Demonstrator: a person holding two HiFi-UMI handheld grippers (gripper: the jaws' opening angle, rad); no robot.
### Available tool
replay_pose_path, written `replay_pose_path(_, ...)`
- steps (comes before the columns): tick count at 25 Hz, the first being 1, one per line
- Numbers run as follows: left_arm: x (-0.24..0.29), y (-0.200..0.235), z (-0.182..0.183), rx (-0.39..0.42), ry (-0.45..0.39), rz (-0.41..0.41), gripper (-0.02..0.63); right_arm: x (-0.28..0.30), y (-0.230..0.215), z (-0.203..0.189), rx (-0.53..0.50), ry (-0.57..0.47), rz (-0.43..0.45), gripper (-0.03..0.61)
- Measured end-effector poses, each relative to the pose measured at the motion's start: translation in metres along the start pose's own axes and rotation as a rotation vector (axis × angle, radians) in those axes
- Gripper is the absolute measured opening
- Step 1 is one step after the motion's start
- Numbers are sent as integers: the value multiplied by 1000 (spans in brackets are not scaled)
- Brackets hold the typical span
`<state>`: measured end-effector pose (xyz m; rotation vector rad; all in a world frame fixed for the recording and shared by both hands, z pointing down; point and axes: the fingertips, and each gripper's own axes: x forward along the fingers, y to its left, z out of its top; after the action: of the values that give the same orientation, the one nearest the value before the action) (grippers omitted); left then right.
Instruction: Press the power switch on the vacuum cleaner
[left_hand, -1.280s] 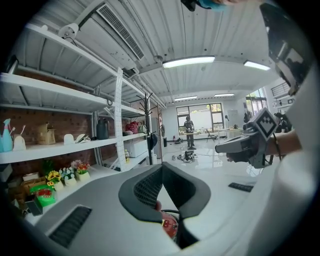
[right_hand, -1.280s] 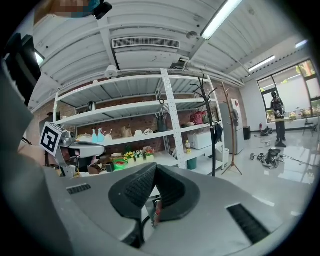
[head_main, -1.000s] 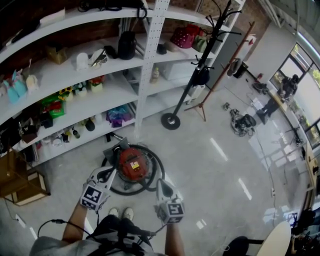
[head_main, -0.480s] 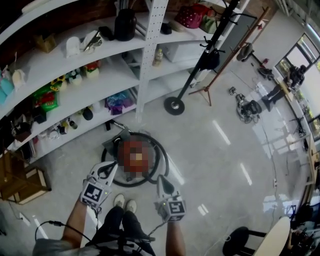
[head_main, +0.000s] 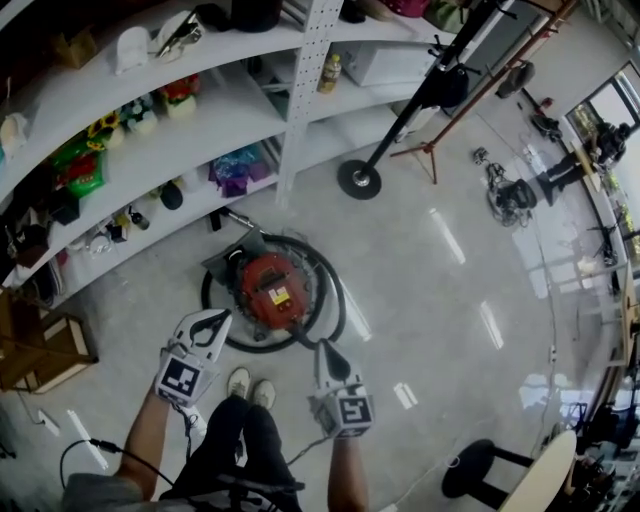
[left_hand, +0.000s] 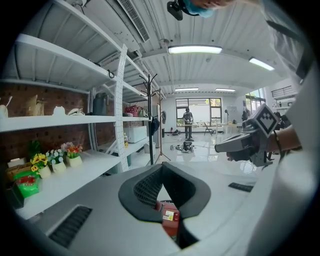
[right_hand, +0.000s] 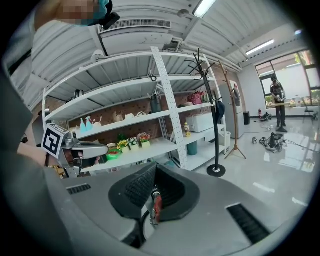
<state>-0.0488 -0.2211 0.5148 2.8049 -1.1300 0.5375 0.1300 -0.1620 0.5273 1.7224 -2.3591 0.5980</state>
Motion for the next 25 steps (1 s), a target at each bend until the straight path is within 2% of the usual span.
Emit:
replay_pose_path(9, 26, 1, -52, 1, 25, -27, 8, 28, -19, -53, 22, 40, -22, 12)
replay_pose_path(25, 61, -4, -147, -38, 71, -51, 8, 80, -30, -137, 32, 80, 16, 12)
